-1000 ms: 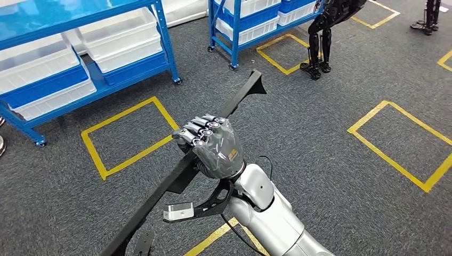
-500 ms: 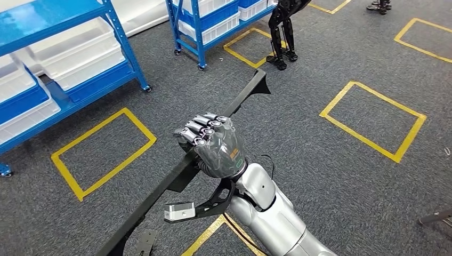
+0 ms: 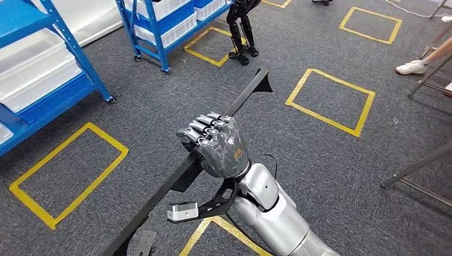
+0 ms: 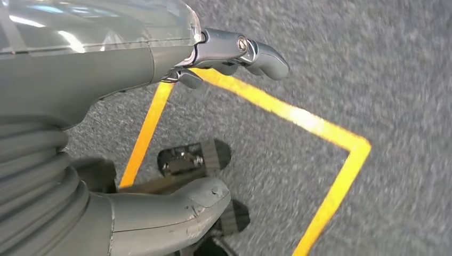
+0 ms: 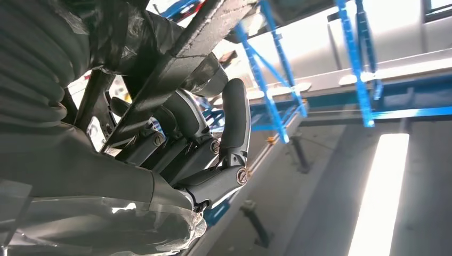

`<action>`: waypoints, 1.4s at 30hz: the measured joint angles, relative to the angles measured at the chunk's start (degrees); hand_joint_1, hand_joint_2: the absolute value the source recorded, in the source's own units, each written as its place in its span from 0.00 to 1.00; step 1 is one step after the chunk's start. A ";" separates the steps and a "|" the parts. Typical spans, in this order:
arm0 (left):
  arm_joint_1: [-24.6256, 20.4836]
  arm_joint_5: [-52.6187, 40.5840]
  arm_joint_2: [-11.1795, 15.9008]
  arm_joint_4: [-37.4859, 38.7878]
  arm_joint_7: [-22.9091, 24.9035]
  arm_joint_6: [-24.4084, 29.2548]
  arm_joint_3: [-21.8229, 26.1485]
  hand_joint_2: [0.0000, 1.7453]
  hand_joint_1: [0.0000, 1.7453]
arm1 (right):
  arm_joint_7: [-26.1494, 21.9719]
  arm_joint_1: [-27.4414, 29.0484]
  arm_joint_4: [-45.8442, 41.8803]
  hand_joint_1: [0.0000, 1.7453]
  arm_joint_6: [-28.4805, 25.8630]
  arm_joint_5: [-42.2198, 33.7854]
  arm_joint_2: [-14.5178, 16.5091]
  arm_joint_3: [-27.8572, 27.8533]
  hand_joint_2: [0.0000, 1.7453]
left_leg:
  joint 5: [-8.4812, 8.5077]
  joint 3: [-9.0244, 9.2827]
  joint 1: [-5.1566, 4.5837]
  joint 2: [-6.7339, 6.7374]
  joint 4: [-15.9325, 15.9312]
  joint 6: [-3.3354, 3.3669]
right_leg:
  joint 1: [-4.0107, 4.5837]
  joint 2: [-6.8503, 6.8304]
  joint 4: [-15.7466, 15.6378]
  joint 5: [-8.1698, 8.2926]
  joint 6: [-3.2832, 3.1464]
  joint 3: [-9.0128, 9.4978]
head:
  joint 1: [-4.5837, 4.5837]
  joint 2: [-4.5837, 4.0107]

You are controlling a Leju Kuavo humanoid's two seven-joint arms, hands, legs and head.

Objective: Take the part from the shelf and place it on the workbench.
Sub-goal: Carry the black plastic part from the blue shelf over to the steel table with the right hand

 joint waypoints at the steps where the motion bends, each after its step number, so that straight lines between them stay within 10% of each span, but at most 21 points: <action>1: -0.01 0.03 0.00 0.00 0.00 0.00 0.00 1.00 0.00 | 0.01 -0.02 -0.16 1.00 0.00 0.02 -0.09 -0.01 1.00 | -0.24 -0.01 -0.03 0.60 0.25 -0.29 | 0.03 -1.29 -4.03 1.36 -0.03 2.23 | -0.01 0.00; 4: -0.04 0.28 0.02 0.00 -0.04 0.08 0.00 1.00 0.00 | 0.01 -0.04 -0.81 1.00 0.00 0.15 -0.20 -0.05 1.00 | -1.01 -0.01 -0.39 1.90 1.05 -1.42 | 0.65 -3.04 -10.06 2.65 -1.10 5.44 | -0.03 0.00; 6: -0.07 0.41 -0.03 0.00 -0.08 0.13 0.00 1.00 0.00 | 0.01 -0.01 -1.14 1.00 -0.01 0.18 -0.37 -0.14 1.00 | -1.24 0.22 -0.34 2.73 0.99 -2.09 | 0.87 -1.81 -10.08 2.77 -1.92 5.39 | -0.02 0.00; 13: 0.31 0.51 -0.01 0.00 -0.14 0.17 0.06 1.00 0.00 | -0.01 0.02 -1.60 1.00 0.01 0.63 -0.49 -0.18 1.00 | -8.28 -6.57 0.12 -2.78 16.08 -2.63 | 0.93 2.70 -10.57 3.20 -3.42 5.67 | -0.04 0.00; 17: 0.23 0.73 0.04 0.00 -0.31 0.22 0.25 1.00 0.00 | -0.11 0.03 -1.92 1.00 0.00 1.18 -0.55 -0.27 1.00 | -1.50 -2.70 0.14 -5.84 5.92 -1.70 | 1.05 5.73 -10.16 3.22 -3.32 5.59 | -0.03 0.00; 21: 0.07 0.77 0.05 0.00 -0.46 0.34 0.54 1.00 0.00 | -0.14 -0.07 -2.45 1.00 -0.01 1.24 -0.62 -0.61 1.00 | -0.82 -0.81 0.04 -7.05 1.53 -1.09 | 0.62 8.22 -10.19 3.88 -2.00 4.62 | -0.04 0.00; 23: -0.02 0.76 -0.01 0.00 -0.54 0.35 0.59 1.00 0.00 | -0.13 0.00 -2.74 1.00 -0.02 1.38 -0.78 -0.91 1.00 | -0.22 -0.43 0.18 -5.64 0.60 -0.43 | 0.85 6.65 -9.17 3.07 -1.44 3.99 | 0.03 0.00; 26: 0.08 0.63 -0.04 0.00 -0.72 0.43 0.73 1.00 0.00 | -0.03 0.06 -3.14 1.00 -0.02 1.93 -1.03 -1.25 1.00 | 0.11 -0.21 0.01 -3.28 0.01 0.31 | 0.97 1.88 -0.24 -1.87 -0.96 -0.24 | 0.17 0.00; 28: 0.24 0.58 -0.02 0.00 -0.79 0.58 0.83 1.00 0.00 | 0.01 0.28 -3.18 1.00 -0.02 2.18 -1.31 -1.37 1.00 | -0.01 -0.26 -0.10 -1.64 0.08 0.34 | 0.62 1.01 4.44 -3.25 -0.60 -2.42 | 0.16 0.00; 34: 0.13 0.66 -0.06 0.00 -1.34 0.90 0.95 1.00 0.00 | 0.23 0.42 -3.60 1.00 -0.01 2.51 -1.91 -1.76 1.00 | -1.38 -0.13 -0.57 1.81 1.28 -1.20 | 0.67 -3.58 -9.61 2.41 -1.11 5.30 | 0.13 0.00; 38: 0.00 0.67 -0.13 0.00 -1.41 1.01 1.05 1.00 0.00 | 0.38 0.45 -3.87 1.00 -0.01 2.75 -2.13 -2.14 1.00 | -2.93 -0.09 -0.20 1.40 2.56 -2.35 | 0.79 -1.16 -9.93 2.52 -2.64 5.35 | 0.11 0.00; 42: 0.24 0.45 -0.14 0.00 -1.29 1.63 1.16 1.00 0.00 | 0.58 0.43 -3.99 1.00 0.01 3.35 -2.19 -2.18 1.00 | -9.17 -6.05 0.09 -2.78 15.48 -2.65 | 0.80 1.52 -10.08 2.65 -3.51 5.54 | 0.10 0.00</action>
